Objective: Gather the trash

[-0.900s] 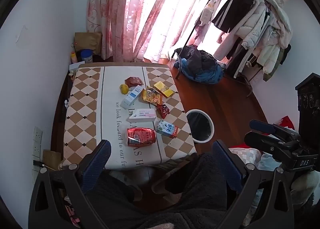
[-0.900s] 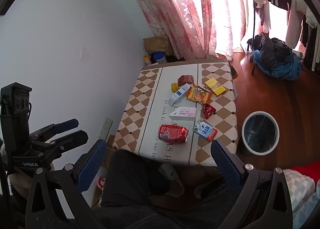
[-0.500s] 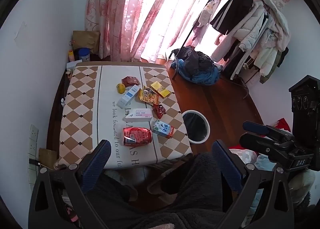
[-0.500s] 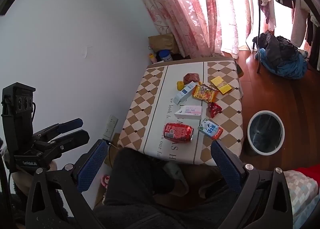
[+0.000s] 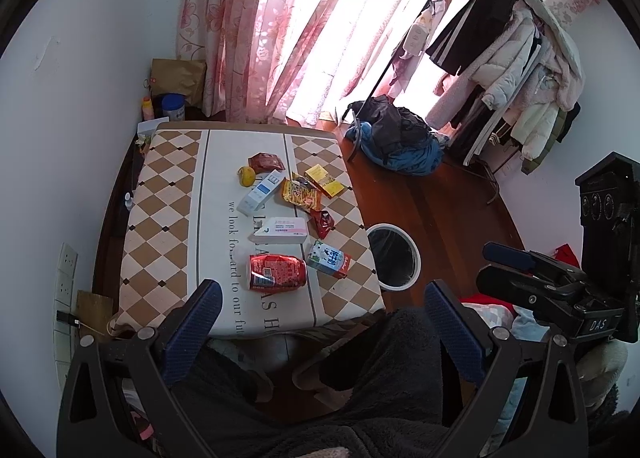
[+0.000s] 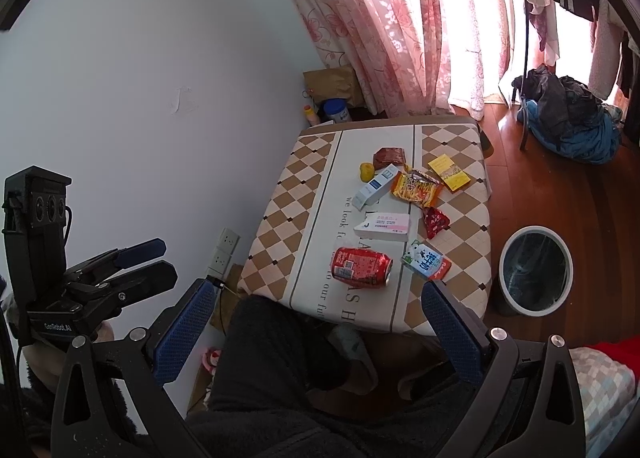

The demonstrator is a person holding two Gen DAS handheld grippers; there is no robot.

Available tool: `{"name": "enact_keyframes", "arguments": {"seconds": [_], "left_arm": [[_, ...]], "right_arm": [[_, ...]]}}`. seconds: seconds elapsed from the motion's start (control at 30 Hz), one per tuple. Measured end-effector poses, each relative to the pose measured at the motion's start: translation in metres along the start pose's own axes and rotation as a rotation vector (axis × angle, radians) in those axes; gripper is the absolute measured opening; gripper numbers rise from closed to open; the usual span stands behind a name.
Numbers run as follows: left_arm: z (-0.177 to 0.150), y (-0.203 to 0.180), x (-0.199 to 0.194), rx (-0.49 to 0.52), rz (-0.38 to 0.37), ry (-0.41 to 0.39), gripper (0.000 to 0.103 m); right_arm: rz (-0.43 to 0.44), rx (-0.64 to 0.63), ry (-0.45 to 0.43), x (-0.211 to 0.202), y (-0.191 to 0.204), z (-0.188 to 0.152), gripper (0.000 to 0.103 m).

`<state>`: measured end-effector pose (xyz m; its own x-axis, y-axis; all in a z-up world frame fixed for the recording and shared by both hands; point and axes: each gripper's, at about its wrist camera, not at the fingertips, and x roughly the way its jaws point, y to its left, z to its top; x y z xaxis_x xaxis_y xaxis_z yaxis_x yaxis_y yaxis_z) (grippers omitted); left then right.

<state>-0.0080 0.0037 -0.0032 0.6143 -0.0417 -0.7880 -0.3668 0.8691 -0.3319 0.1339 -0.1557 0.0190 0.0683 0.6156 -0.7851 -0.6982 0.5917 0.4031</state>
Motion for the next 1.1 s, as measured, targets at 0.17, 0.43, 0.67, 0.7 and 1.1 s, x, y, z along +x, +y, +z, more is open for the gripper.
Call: {"name": "enact_keyframes", "arguments": {"seconds": [0.17, 0.43, 0.67, 0.7, 1.1], "left_arm": [[-0.0007, 0.0017, 0.0006, -0.005, 0.001, 0.002, 0.103], [-0.0025, 0.004, 0.0008, -0.015, 0.0, 0.004, 0.103], [-0.0044, 0.0023, 0.004, -0.021, -0.002, 0.014, 0.103], [-0.0046, 0.0019, 0.0045, -0.02, -0.003, 0.014, 0.103], [-0.0017, -0.0018, 0.0076, -0.01, -0.014, 0.014, 0.103]], "right_arm": [[-0.001, -0.006, 0.0, 0.001, 0.0001, -0.0002, 0.103], [-0.005, -0.012, 0.002, 0.0016, 0.0006, -0.0007, 0.103], [-0.009, -0.019, 0.009, 0.0055, -0.0056, -0.0024, 0.103], [-0.011, -0.019, 0.01, 0.006, -0.0043, -0.0026, 0.103], [-0.025, -0.011, 0.006, 0.0009, -0.0066, -0.0034, 0.103]]}}
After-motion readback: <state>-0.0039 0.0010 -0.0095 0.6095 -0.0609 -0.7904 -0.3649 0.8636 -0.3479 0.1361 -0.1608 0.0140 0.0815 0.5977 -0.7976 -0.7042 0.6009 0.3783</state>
